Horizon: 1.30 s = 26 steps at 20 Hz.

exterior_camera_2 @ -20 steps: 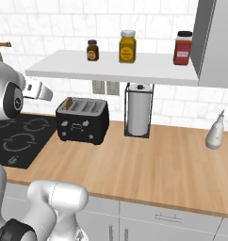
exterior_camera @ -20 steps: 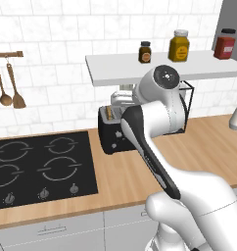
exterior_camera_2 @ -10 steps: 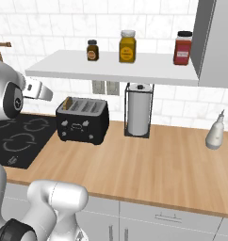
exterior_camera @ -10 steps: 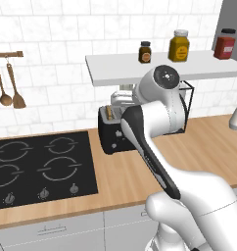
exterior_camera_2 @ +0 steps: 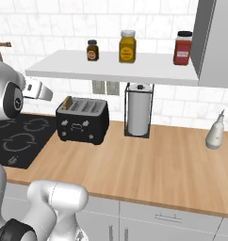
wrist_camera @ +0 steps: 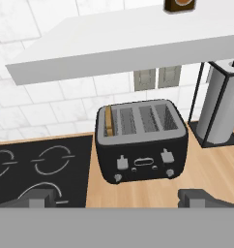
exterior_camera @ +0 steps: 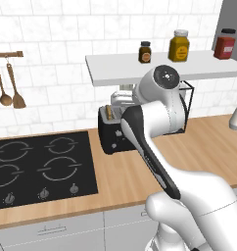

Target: Start the toaster. Once the lever pops up, take the bread to the plate on the dining counter.

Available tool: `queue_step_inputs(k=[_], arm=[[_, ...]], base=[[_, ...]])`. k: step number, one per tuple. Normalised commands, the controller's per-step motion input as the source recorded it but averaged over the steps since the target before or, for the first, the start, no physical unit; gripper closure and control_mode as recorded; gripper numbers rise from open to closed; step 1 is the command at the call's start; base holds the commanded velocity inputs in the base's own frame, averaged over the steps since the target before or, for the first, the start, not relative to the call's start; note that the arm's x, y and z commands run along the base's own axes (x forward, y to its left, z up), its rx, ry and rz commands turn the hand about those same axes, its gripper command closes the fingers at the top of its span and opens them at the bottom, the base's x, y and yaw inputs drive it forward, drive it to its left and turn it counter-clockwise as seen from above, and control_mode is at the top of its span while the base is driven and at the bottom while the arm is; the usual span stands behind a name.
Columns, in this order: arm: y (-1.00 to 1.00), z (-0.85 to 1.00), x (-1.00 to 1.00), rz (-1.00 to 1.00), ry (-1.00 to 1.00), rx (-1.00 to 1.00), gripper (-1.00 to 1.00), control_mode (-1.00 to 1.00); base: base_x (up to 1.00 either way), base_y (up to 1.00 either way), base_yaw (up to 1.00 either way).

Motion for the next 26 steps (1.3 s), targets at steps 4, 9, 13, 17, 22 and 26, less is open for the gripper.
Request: queue_step_inputs(k=[4, 9, 13, 17, 22, 26], arm=[[0.00, 0.00, 0.00, 0.00, 0.00, 0.00, -1.00, -1.00], [0.00, 0.00, 0.00, 0.00, 0.00, 0.00, -1.00, -1.00], [0.00, 0.00, 0.00, 0.00, 0.00, 0.00, -1.00, -1.00], [0.00, 0.00, 0.00, 0.00, 0.00, 0.00, -1.00, -1.00], [0.00, -0.04, 0.00, 0.00, 0.01, 0.00, -1.00, -1.00], [0.00, -0.32, 0.00, 0.00, 0.07, 0.00, -1.00, -1.00]], base=[[0.00, 0.00, 0.00], [0.00, 0.00, 0.00], [0.00, 0.00, 0.00], [0.00, 0.00, 0.00], [0.00, 0.00, 0.00], [0.00, 0.00, 0.00]])
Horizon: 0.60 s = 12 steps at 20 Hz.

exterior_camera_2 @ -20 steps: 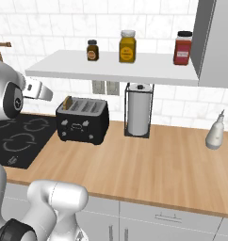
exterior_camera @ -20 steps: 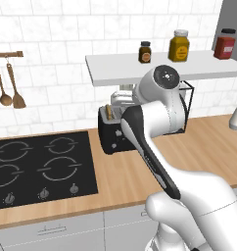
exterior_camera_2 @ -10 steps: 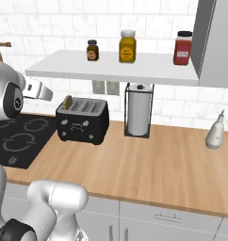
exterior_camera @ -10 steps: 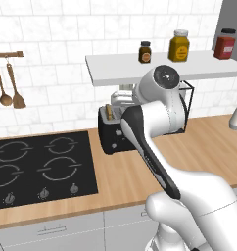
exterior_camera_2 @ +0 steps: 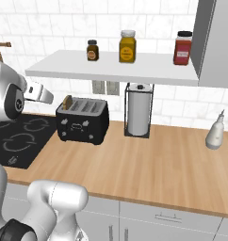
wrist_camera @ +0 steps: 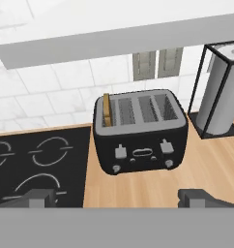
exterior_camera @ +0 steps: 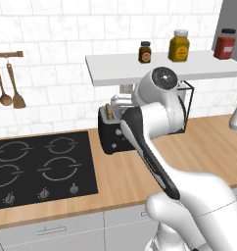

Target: Start the toaster. Once the lever pops up, take the bread to the plate on the dining counter.

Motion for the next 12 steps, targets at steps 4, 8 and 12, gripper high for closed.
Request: queue_step_inputs(k=[4, 8, 12], arm=[[0.00, -0.45, 0.05, 0.00, 0.12, -0.01, -1.00, -1.00], [0.00, -0.41, 0.18, 0.00, 0.05, -0.04, -1.00, -1.00], [0.00, -0.34, 0.30, 0.00, 0.00, -0.06, -1.00, -1.00]], base=[[0.00, 0.00, 0.00], [0.00, 0.00, 0.00], [0.00, 0.00, 0.00]])
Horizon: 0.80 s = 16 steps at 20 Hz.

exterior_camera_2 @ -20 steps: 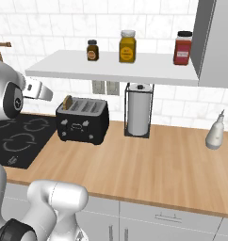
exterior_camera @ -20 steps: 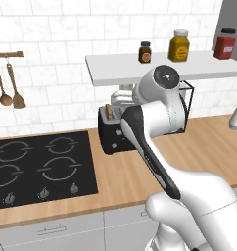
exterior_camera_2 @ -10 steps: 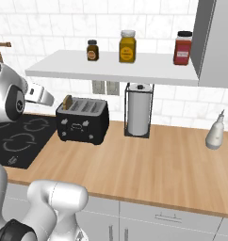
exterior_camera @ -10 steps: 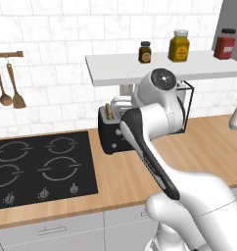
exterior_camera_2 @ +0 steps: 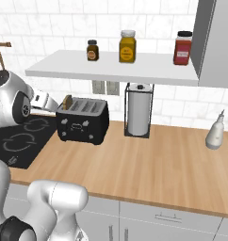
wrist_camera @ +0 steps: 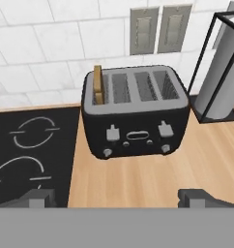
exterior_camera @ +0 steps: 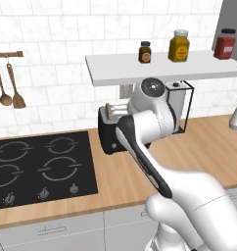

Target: Start the toaster. Once the lever pops up, take the bread to the plate on the dining counter.

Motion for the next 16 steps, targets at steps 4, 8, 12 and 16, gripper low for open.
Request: queue_step_inputs(k=[4, 8, 12, 16], arm=[[0.00, -0.28, 0.42, 0.00, 0.00, -0.05, -1.00, -1.00], [0.00, -0.24, 0.54, 0.00, 0.00, -0.03, -1.00, -1.00], [0.05, -0.18, 0.59, 0.00, 0.00, -0.01, -1.00, -1.00], [0.15, -0.17, 0.63, 0.00, 0.00, -0.02, -1.00, -1.00]], base=[[0.00, 0.00, 0.00], [0.00, 0.00, 0.00], [0.00, 0.00, 0.00], [0.00, 0.00, 0.00]])
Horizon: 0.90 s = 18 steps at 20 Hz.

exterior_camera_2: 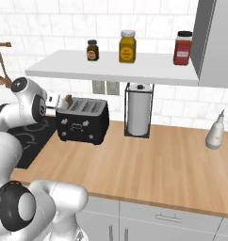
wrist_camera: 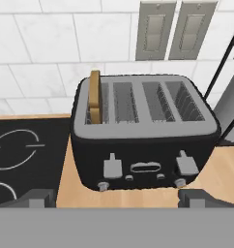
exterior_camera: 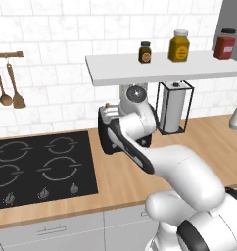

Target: Start the toaster. Once the lever pops up, take the bread to the plate on the dining counter.

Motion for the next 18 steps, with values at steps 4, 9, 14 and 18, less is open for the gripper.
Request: queue_step_inputs(k=[4, 9, 14, 18], arm=[[0.21, -0.20, 0.61, 0.00, 0.01, -0.03, -1.00, -1.00], [0.15, -0.27, 0.58, 0.00, 0.01, -0.03, -1.00, -1.00], [0.02, -0.31, 0.47, 0.00, 0.00, -0.02, -1.00, -1.00], [0.00, -0.28, 0.44, 0.00, 0.00, 0.00, -1.00, -1.00]], base=[[0.00, 0.00, 0.00], [0.00, 0.00, 0.00], [0.00, 0.00, 0.00], [0.00, 0.00, 0.00]])
